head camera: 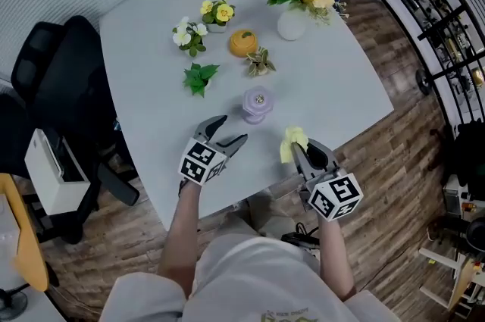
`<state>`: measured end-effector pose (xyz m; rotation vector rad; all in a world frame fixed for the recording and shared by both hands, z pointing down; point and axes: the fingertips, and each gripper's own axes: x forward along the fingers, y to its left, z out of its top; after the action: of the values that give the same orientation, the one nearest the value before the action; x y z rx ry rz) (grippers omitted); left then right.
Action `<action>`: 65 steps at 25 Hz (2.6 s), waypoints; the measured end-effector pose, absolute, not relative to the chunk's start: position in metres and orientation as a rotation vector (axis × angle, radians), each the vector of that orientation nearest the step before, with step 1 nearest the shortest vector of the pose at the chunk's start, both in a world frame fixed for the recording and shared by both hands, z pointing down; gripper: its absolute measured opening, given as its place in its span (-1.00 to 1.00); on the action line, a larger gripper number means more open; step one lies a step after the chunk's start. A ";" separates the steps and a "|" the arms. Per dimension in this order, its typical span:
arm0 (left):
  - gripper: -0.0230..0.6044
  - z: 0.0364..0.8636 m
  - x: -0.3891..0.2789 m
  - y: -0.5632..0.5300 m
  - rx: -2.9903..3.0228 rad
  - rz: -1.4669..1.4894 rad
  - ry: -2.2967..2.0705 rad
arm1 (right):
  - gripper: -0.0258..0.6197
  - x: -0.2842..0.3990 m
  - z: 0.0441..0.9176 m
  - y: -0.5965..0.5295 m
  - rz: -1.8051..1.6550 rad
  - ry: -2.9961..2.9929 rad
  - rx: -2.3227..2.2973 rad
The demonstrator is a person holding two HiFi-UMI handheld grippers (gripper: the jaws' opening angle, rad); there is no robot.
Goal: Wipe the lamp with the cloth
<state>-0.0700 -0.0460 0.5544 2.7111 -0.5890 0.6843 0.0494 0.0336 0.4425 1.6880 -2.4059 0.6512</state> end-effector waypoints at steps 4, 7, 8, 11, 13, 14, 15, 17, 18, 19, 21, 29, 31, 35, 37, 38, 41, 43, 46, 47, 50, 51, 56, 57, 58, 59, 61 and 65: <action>0.02 0.563 -0.058 -0.058 2.718 0.736 -0.569 | -0.75 0.052 0.443 0.013 0.676 -2.448 1.658; 0.03 0.572 -0.045 -0.065 2.719 0.772 -0.543 | -0.75 0.052 0.439 -0.003 0.682 -2.483 1.622; 0.03 0.576 -0.041 -0.067 2.720 0.787 -0.533 | -0.75 0.052 0.438 -0.009 0.681 -2.494 1.609; 0.04 0.590 -0.034 -0.074 2.719 0.835 -0.530 | -0.75 0.051 0.434 -0.025 0.686 -2.529 1.566; 0.04 0.597 -0.032 -0.079 2.718 0.857 -0.547 | -0.75 0.052 0.431 -0.035 0.692 -2.557 1.537; 0.04 0.600 -0.030 -0.081 2.720 0.866 -0.548 | -0.75 0.053 0.429 -0.041 0.689 -2.568 1.523; 0.04 0.603 -0.028 -0.083 2.726 0.875 -0.542 | -0.75 0.053 0.427 -0.046 0.683 -2.580 1.508; 0.04 0.607 -0.023 -0.084 2.747 0.878 -0.521 | -0.75 0.053 0.423 -0.056 0.667 -2.605 1.477; 0.04 0.607 -0.021 -0.085 2.761 0.869 -0.510 | -0.75 0.051 0.422 -0.061 0.662 -2.615 1.461; 0.04 0.607 -0.018 -0.086 2.777 0.860 -0.501 | -0.75 0.050 0.421 -0.065 0.658 -2.622 1.445; 0.04 0.609 -0.014 -0.088 2.812 0.867 -0.482 | -0.75 0.046 0.421 -0.073 0.652 -2.634 1.407; 0.04 0.616 0.001 -0.086 2.889 0.926 -0.378 | -0.75 0.029 0.417 -0.092 0.609 -2.676 1.230; 0.04 0.621 0.003 -0.087 2.909 0.951 -0.363 | -0.75 0.025 0.417 -0.096 0.591 -2.680 1.185; 0.03 0.625 0.004 -0.088 2.936 0.963 -0.353 | -0.75 0.020 0.419 -0.102 0.582 -2.669 1.139; 0.03 0.626 0.004 -0.088 2.946 0.962 -0.358 | -0.75 0.021 0.423 -0.105 0.603 -2.646 1.147; 0.03 0.626 0.004 -0.087 2.950 0.962 -0.361 | -0.75 0.021 0.426 -0.106 0.618 -2.632 1.151; 0.03 0.626 0.004 -0.088 2.953 0.963 -0.365 | -0.75 0.020 0.434 -0.109 0.668 -2.590 1.149; 0.03 0.626 0.004 -0.088 2.953 0.963 -0.366 | -0.75 0.020 0.439 -0.110 0.706 -2.564 1.154; 0.02 0.626 0.003 -0.087 2.951 0.967 -0.365 | -0.75 0.019 0.443 -0.111 0.748 -2.535 1.159; 0.02 0.626 0.003 -0.086 2.950 0.968 -0.364 | -0.74 0.019 0.444 -0.111 0.756 -2.527 1.155; 0.02 0.627 0.003 -0.085 2.949 0.969 -0.361 | -0.74 0.018 0.447 -0.115 0.772 -2.504 1.139; 0.02 0.627 0.003 -0.086 2.949 0.970 -0.362 | -0.75 0.017 0.448 -0.117 0.774 -2.498 1.136; 0.02 0.626 0.003 -0.086 2.951 0.971 -0.358 | -0.75 0.013 0.449 -0.122 0.754 -2.458 1.131; 0.02 0.626 0.002 -0.086 2.951 0.971 -0.358 | -0.75 0.012 0.449 -0.123 0.744 -2.448 1.123; 0.02 0.626 0.002 -0.086 2.950 0.971 -0.359 | -0.74 0.010 0.450 -0.124 0.733 -2.439 1.115; 0.02 0.626 0.002 -0.086 2.950 0.971 -0.361 | -0.74 0.009 0.450 -0.125 0.723 -2.429 1.106; 0.02 0.626 0.002 -0.087 2.950 0.972 -0.362 | -0.74 0.007 0.451 -0.128 0.705 -2.412 1.095; 0.02 0.627 0.003 -0.086 2.948 0.974 -0.361 | -0.74 0.004 0.452 -0.130 0.678 -2.382 1.084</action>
<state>0.0028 -0.0856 0.6269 2.9477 -0.3613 0.9737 0.0043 -0.1300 0.4517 1.0842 -2.3822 0.6775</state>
